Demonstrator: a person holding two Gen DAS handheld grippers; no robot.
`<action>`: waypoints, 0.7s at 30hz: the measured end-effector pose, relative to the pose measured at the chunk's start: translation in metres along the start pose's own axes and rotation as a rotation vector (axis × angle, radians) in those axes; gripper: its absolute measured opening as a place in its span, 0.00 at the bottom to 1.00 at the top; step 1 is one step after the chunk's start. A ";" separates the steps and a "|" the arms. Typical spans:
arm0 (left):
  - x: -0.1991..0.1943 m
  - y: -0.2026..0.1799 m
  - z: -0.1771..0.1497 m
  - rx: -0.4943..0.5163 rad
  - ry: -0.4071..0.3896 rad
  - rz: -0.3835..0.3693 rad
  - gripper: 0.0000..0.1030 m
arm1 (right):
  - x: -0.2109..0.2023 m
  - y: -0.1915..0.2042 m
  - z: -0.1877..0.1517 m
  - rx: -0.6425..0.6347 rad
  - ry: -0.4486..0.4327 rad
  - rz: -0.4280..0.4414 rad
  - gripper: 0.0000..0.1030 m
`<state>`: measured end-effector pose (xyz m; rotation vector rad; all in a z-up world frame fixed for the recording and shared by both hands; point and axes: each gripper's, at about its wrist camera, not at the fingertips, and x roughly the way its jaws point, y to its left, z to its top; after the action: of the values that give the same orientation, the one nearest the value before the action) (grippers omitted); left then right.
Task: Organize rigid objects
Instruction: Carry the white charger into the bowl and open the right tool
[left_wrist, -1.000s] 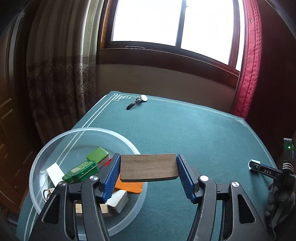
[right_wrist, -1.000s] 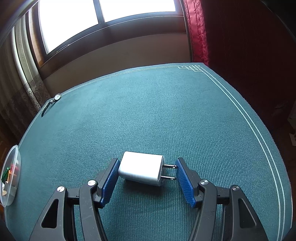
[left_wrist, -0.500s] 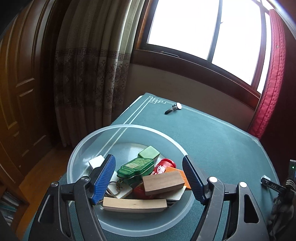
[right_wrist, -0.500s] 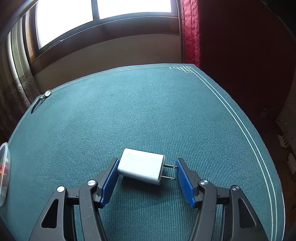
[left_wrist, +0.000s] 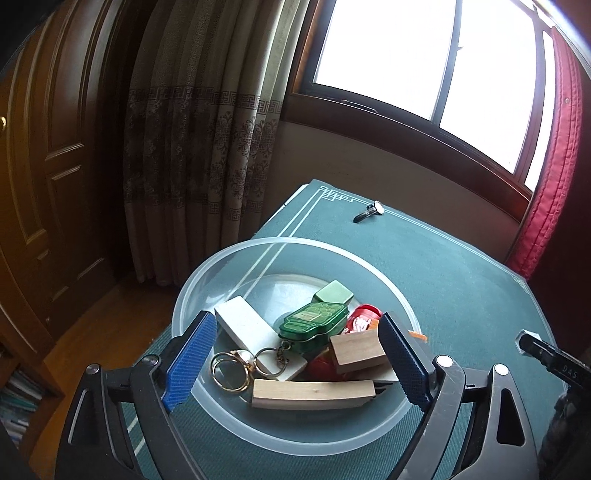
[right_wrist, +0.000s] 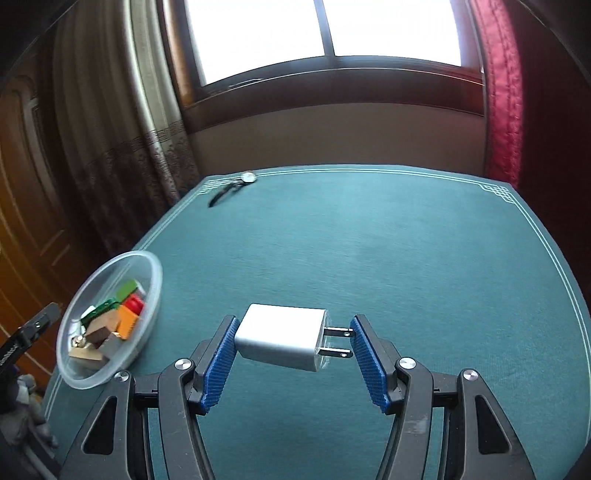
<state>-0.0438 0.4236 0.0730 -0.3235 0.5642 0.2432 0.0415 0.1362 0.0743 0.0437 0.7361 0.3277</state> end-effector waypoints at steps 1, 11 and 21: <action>-0.001 0.003 0.001 -0.001 -0.003 0.009 0.88 | 0.000 0.012 0.001 -0.019 -0.002 0.023 0.63; -0.009 0.028 0.005 -0.034 -0.025 0.060 0.88 | 0.012 0.104 0.009 -0.164 0.000 0.179 0.63; -0.013 0.038 0.008 -0.051 -0.040 0.089 0.88 | 0.029 0.161 0.020 -0.233 -0.004 0.255 0.76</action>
<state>-0.0626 0.4602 0.0782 -0.3424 0.5339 0.3493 0.0300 0.2993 0.0955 -0.0823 0.6848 0.6550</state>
